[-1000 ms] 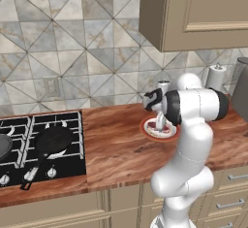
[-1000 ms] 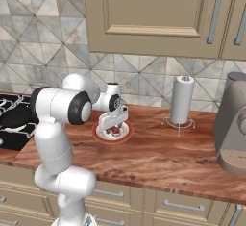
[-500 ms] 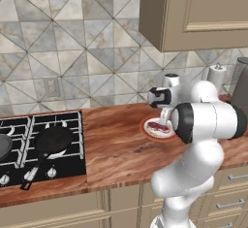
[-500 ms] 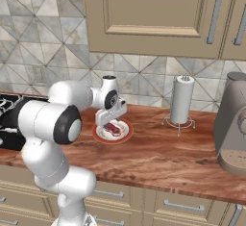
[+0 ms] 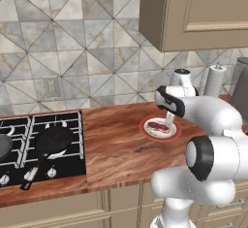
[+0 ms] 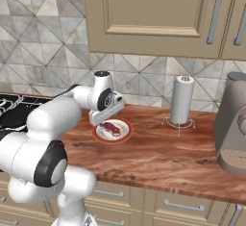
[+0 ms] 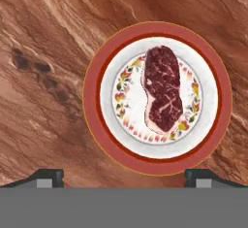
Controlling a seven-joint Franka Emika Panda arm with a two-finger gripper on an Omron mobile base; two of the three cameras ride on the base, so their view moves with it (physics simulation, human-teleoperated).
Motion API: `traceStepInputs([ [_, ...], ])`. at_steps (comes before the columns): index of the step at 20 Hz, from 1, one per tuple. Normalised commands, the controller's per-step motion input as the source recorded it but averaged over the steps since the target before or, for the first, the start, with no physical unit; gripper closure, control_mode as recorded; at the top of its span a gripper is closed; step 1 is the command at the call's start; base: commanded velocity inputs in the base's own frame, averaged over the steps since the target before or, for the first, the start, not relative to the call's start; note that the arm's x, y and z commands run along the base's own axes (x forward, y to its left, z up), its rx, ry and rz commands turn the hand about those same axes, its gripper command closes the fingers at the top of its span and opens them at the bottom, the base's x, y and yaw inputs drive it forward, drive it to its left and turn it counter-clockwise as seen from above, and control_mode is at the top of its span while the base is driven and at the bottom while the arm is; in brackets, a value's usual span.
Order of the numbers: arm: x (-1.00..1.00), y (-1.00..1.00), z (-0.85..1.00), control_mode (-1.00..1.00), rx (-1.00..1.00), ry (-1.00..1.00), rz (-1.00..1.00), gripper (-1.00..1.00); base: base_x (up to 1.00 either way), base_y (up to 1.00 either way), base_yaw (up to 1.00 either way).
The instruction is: Place one of the steaks on the plate and the other in the bowl. Then place the bowl in the fridge.
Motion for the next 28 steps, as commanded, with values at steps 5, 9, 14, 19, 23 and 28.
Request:
traceStepInputs([
  [5, -0.78, 0.00, 0.18, -1.00, 0.00, -0.03, -0.25, -1.00, 0.00, 0.00, 0.00],
  [9, -0.68, 0.01, 0.30, -1.00, 0.03, -0.04, -0.47, -1.00, 0.00, 0.00, 0.00],
  [14, -0.55, 0.00, 0.68, -1.00, 0.14, 0.01, -0.39, -1.00, 0.00, 0.00, 0.00],
  [19, -0.56, 0.09, 0.85, -1.00, 0.19, 0.00, -0.26, -1.00, 0.00, 0.00, 0.00],
  [23, -0.61, 0.41, 0.48, -1.00, 0.08, -0.09, -0.25, -1.00, 0.00, 0.00, 0.00],
  [28, -0.45, 0.46, 0.12, -1.00, -0.05, -0.09, -0.07, -1.00, 0.00, 0.00, 0.00],
])
